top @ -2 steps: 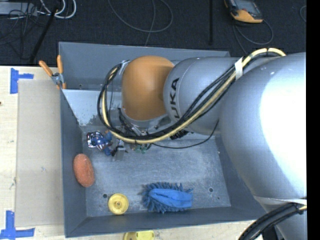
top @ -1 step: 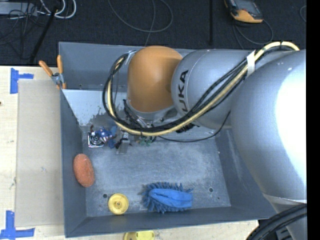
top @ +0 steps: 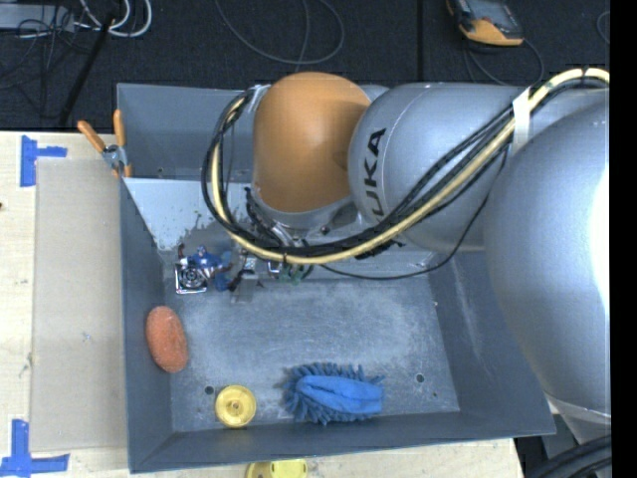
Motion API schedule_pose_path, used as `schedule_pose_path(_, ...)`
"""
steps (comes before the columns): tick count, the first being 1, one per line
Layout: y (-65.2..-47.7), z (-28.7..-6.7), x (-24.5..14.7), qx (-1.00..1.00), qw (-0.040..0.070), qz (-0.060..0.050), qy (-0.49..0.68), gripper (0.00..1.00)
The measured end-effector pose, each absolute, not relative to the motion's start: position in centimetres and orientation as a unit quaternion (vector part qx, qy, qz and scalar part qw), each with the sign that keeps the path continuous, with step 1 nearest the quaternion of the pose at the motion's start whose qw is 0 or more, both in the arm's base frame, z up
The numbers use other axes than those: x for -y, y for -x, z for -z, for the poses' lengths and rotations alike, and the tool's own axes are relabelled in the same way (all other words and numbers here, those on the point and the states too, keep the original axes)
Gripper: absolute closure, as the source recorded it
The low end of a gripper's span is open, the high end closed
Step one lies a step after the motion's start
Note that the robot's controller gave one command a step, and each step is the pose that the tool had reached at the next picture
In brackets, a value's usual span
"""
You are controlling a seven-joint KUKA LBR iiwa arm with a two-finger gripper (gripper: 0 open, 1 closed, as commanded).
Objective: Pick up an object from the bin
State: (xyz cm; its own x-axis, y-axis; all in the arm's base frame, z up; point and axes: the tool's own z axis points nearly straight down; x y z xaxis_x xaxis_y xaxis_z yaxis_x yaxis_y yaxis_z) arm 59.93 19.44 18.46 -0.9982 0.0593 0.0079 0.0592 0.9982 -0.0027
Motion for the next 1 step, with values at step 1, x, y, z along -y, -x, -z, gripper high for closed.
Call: schedule_pose_path(1,-59.19,-25.54,-19.71,1.000,0.001,-0.001,0.026,1.00)
